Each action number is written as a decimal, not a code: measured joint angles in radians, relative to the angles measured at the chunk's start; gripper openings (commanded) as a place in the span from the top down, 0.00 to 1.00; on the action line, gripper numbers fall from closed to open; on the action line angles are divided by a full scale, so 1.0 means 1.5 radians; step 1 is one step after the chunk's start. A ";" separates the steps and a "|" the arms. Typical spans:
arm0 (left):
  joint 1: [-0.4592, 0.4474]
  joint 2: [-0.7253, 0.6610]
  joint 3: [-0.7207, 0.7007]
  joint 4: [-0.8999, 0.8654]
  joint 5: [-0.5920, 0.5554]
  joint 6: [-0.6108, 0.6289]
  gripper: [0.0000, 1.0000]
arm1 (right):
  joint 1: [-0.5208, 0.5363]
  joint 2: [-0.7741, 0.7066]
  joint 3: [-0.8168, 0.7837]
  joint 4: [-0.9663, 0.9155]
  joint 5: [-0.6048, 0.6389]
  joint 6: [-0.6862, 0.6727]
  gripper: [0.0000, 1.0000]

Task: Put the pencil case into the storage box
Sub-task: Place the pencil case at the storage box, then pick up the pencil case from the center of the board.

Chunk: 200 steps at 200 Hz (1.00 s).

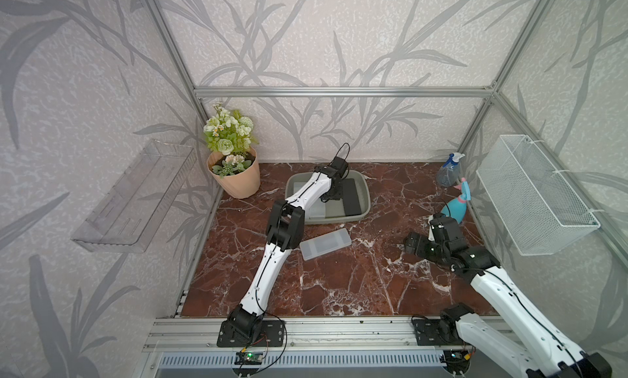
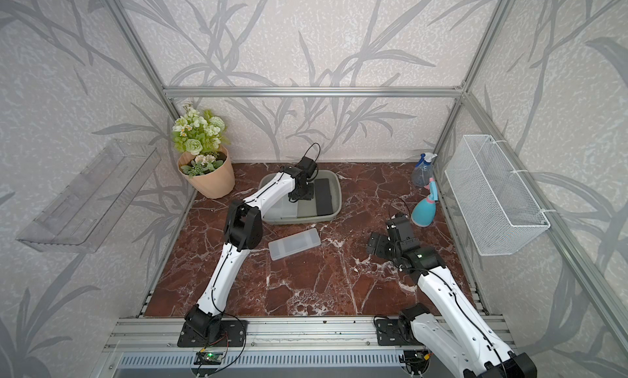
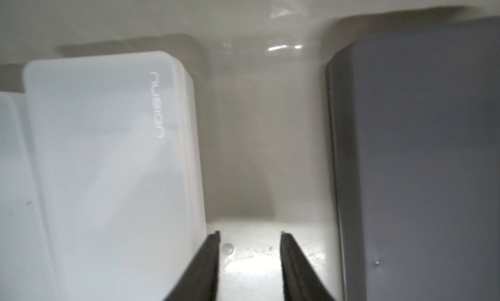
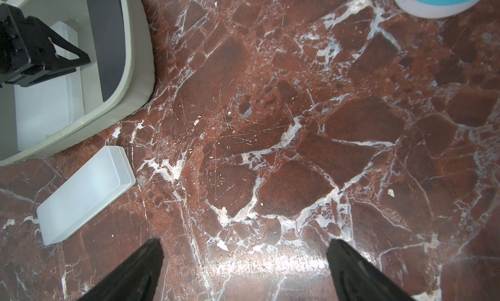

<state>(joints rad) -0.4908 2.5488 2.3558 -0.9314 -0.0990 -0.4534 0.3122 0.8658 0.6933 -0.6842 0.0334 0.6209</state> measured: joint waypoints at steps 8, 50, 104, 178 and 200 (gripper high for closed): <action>-0.003 -0.006 0.001 0.002 0.002 0.008 0.41 | 0.000 0.003 0.000 0.000 0.000 0.000 0.01; -0.017 -0.124 -0.022 0.012 0.000 0.049 0.33 | 0.000 0.026 0.000 0.007 -0.001 -0.002 0.01; -0.115 -0.466 -0.361 0.091 -0.063 0.163 0.26 | 0.000 0.085 0.000 0.060 -0.012 -0.007 0.01; -0.152 -0.670 -0.723 0.139 -0.104 0.238 0.14 | -0.002 0.154 0.000 0.132 -0.046 -0.040 0.01; -0.153 -0.717 -0.754 0.157 -0.104 0.262 0.10 | -0.003 0.170 0.000 0.145 -0.058 -0.048 0.01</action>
<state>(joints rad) -0.7200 1.4738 1.2243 -0.6964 -0.2550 -0.0605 0.3080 1.1206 0.6933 -0.4671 -0.0532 0.5495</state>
